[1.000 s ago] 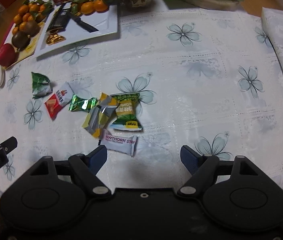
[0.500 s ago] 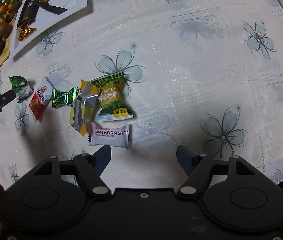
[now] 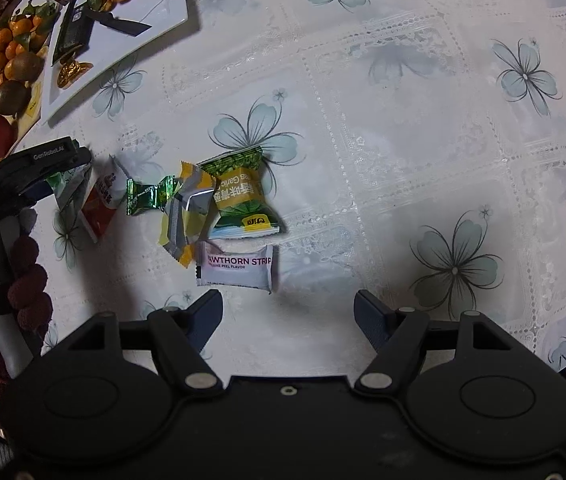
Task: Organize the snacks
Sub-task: 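Move both open tools from the tray toward the snack pile, then grasp the green snack bag with the left tool while the right tool grasps the white hawthorn strip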
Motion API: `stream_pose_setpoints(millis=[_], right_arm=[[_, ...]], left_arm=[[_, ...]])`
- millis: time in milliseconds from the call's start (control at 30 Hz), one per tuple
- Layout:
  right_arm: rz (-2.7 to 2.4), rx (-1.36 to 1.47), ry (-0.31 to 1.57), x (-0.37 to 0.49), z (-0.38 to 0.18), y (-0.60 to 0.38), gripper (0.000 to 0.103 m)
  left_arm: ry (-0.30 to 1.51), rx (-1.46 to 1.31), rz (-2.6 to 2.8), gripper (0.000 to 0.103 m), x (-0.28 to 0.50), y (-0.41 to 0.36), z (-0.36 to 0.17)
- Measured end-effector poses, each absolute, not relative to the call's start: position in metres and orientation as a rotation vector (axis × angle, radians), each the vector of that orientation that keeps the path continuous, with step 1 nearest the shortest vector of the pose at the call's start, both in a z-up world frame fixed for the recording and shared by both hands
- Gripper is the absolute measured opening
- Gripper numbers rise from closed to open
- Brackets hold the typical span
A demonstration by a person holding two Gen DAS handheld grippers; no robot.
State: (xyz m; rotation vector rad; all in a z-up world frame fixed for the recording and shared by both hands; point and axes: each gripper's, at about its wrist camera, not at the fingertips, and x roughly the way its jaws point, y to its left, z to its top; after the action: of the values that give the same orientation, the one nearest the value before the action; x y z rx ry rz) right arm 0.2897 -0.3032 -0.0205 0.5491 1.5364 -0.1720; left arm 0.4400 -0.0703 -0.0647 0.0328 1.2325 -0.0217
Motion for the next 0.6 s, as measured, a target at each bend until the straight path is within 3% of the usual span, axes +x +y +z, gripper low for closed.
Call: stream_pose_setpoints(millis=[133, 600], right_arm=[[-0.175, 0.562, 1.538, 0.29, -0.02, -0.306, 0.076], [-0.21, 0.585, 1.493, 0.29, -0.02, -0.315, 0.075]], left_arm=[[1.279, -0.015, 0.006, 0.053, 0.436, -0.065, -0.063], [1.423, -0.07, -0.057, 0.053, 0.324, -0.055, -0.01]])
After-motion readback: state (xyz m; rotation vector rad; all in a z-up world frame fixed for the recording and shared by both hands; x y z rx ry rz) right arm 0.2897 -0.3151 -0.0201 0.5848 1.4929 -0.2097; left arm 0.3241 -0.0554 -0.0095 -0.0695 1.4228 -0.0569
